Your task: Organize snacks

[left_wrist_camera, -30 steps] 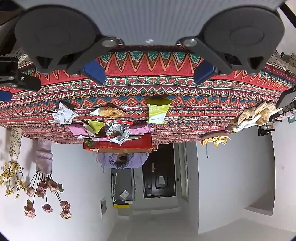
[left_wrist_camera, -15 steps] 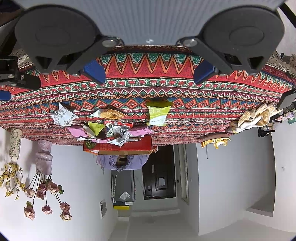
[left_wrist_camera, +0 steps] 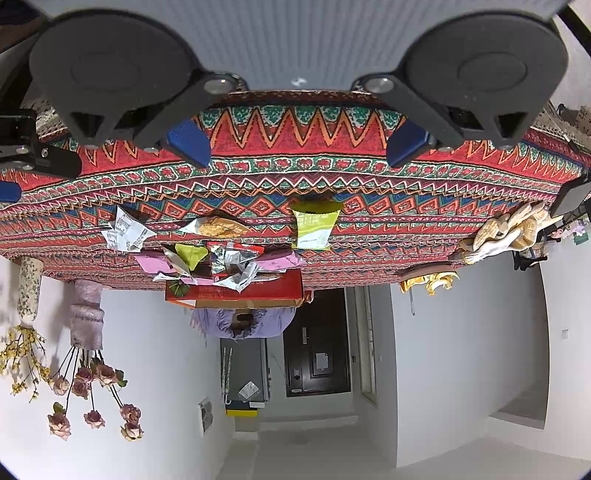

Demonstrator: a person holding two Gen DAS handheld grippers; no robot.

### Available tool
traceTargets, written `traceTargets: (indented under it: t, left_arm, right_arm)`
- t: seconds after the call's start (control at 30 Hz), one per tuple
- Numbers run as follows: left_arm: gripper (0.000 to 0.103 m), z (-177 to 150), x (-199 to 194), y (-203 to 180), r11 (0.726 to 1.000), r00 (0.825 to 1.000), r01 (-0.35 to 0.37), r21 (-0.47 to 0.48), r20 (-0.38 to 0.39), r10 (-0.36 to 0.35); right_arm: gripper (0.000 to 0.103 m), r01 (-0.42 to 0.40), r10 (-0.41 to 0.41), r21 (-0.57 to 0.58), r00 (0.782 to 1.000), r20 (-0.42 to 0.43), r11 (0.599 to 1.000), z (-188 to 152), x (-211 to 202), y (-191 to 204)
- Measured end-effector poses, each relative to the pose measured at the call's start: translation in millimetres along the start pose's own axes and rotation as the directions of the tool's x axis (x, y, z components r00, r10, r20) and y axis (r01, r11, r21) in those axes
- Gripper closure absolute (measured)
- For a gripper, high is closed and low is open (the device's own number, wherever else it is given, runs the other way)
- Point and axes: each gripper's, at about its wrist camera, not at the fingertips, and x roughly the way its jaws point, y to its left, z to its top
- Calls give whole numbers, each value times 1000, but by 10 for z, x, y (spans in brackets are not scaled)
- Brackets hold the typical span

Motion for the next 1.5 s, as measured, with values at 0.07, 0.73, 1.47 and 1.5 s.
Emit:
traceTargets:
  t: [0.07,0.73,1.47,1.5]
  left_arm:
    - [0,-3,-9,-13,1000,1000,-4,7,4,3]
    - [0,12,-19,3,1000,1000,2,4,5,-2]
    - [0,65,-27,20,1000,1000,-12,11,24,12]
    - [0,70,-13,24,1000,1000,-19,12,21,19]
  right_arm:
    - [0,1,-1,0,1000,1,1000,-1,-1,-1]
    - [0,10,-10,0,1000,6,1000,-14,-5,-21]
    - [0,39,-40,14,998,52,999,30,27,-15]
    - [0,43,-44,19,997,64,999,37,40,-18]
